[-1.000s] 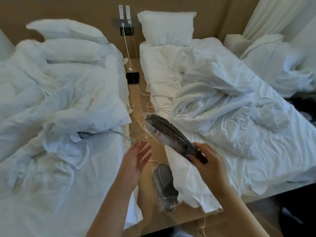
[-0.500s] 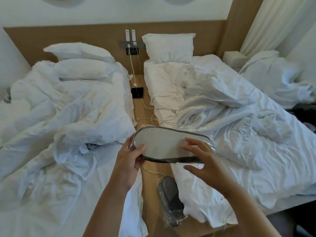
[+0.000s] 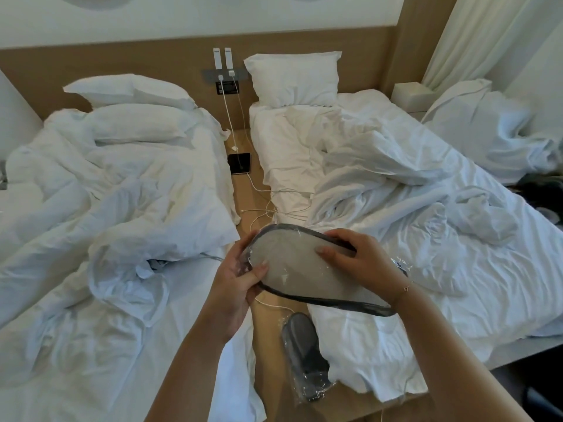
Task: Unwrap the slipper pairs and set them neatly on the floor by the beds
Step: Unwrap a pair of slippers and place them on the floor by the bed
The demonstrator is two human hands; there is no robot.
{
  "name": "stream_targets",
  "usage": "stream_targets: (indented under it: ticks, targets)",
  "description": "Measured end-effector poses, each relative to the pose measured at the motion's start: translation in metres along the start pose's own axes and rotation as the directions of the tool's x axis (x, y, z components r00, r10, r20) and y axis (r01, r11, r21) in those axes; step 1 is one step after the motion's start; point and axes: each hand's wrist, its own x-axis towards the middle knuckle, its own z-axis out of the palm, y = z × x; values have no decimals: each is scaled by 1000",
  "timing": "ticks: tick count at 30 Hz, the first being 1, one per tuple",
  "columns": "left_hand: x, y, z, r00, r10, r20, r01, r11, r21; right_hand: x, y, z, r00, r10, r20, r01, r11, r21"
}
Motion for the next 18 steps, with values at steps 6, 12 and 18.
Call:
stream_targets:
  ticks: [6, 12, 18]
  targets:
    - [9, 1, 8, 947, 321, 10, -269, 776, 571, 2, 5, 3, 1000, 8, -26, -9, 999, -43]
    - [18, 3, 15, 921, 390, -16, -306, 749, 588, 4, 2, 2, 995, 13, 104, -10, 1000, -28]
    - [24, -6, 24, 806, 582, 106, -418, 433, 799, 6, -4, 6, 996, 40, 76, -38, 999, -39]
